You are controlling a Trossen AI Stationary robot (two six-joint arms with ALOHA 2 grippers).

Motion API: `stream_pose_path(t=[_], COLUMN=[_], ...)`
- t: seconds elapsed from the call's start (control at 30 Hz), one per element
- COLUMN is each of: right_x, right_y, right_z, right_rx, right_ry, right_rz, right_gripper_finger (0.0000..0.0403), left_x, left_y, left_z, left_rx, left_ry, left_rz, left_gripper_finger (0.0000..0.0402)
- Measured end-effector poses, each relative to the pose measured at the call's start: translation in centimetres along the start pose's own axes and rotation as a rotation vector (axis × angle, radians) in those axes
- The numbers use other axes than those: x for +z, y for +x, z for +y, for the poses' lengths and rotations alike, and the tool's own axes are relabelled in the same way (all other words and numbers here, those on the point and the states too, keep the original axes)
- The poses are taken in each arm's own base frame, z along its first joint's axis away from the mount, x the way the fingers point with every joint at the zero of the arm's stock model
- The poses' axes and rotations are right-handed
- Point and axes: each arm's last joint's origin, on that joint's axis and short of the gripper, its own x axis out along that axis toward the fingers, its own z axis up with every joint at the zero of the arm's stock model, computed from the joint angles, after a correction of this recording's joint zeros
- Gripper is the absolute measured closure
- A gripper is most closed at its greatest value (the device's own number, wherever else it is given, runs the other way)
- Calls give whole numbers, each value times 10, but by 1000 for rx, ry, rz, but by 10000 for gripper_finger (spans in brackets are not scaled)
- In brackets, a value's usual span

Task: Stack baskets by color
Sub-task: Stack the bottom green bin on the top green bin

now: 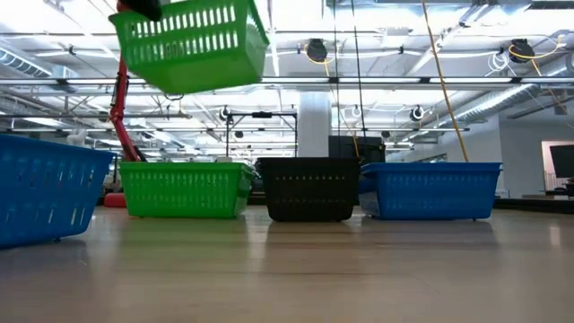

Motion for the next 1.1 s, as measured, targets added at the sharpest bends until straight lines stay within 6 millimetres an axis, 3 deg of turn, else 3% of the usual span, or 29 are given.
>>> stream_pose_path(t=[0.23,0.9,1.1], right_x=[0,0,0], right_y=[0,0,0], right_z=[0,0,0], right_rx=[0,0,0], right_ry=[0,0,0], right_rz=[0,0,0], right_gripper_finger=[243,243,243], left_x=[-12,-54,-61], left_y=[10,77,87], left_z=[-5,-14,-17], left_rx=[40,56,28], left_ry=[-4,9,1], left_rz=[45,165,169], left_gripper_finger=[386,385,386])
